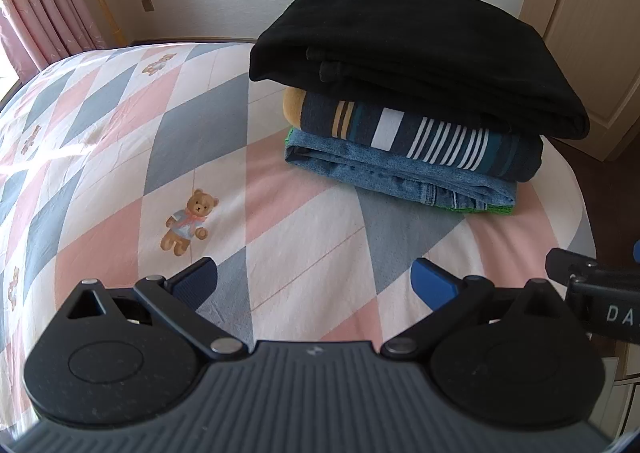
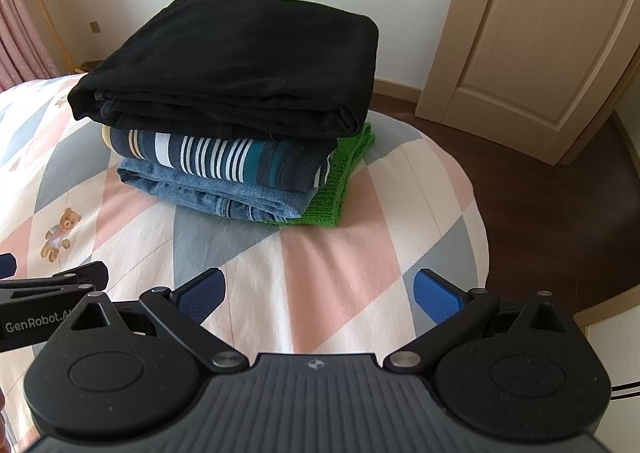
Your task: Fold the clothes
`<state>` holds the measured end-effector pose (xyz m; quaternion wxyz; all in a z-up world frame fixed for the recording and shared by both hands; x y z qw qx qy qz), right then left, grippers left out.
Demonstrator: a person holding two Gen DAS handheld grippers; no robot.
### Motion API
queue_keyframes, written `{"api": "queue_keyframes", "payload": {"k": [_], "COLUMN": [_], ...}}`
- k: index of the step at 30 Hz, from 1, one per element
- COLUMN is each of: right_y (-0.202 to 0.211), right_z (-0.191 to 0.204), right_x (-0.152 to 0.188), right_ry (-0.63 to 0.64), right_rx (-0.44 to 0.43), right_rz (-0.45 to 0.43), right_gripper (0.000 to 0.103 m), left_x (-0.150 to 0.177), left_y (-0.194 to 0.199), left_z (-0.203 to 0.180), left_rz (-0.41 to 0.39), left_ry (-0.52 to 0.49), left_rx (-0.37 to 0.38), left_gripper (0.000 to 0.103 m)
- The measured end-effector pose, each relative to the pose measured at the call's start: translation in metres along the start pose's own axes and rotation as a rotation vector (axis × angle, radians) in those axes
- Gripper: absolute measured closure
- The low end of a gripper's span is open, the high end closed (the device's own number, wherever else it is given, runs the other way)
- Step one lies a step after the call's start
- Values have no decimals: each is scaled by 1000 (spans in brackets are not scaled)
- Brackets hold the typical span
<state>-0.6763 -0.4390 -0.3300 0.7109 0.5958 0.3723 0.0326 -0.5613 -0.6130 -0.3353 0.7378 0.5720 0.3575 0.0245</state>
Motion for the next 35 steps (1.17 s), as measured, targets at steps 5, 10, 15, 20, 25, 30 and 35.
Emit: {"api": "queue_keyframes", "payload": {"k": [5, 10, 15, 20, 25, 30, 35], "right_y": [-3, -3, 0, 8, 16, 26, 39], "right_z": [-1, -7, -15, -24, -29, -31, -35], "right_x": [-2, -6, -11, -15, -19, -20, -21], "right_ry": [-4, -14, -24, -40, -49, -45, -29], "right_rx": [-2, -1, 2, -1, -12, -29, -53], "right_rz": [-1, -8, -17, -32, -44, -55, -69], "right_gripper": [0, 0, 0, 0, 0, 0, 0], "left_x": [-2, -6, -9, -15, -21, -23, -26], "left_y": [-3, -5, -5, 3, 14, 26, 46], "left_z": [-2, -9, -19, -25, -28, -28, -32], "left_rz": [-4, -7, -10, -21, -37, -50, -100], "left_ry": [-6, -23, -29, -19, -21, 2, 23], "left_rx": [-3, 2, 17, 35, 31, 39, 32], "left_gripper": [1, 1, 1, 1, 1, 1, 1]}}
Point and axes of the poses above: each gripper's, at about its wrist camera, not at the fingertips, and y roughly against the way its jaws point, z to its left, x to its underside, the point moved 9 cm from there along -y, roughly the way its jaws point, and after that the axes turned 3 degrees about -y, right-handed, at the moved point
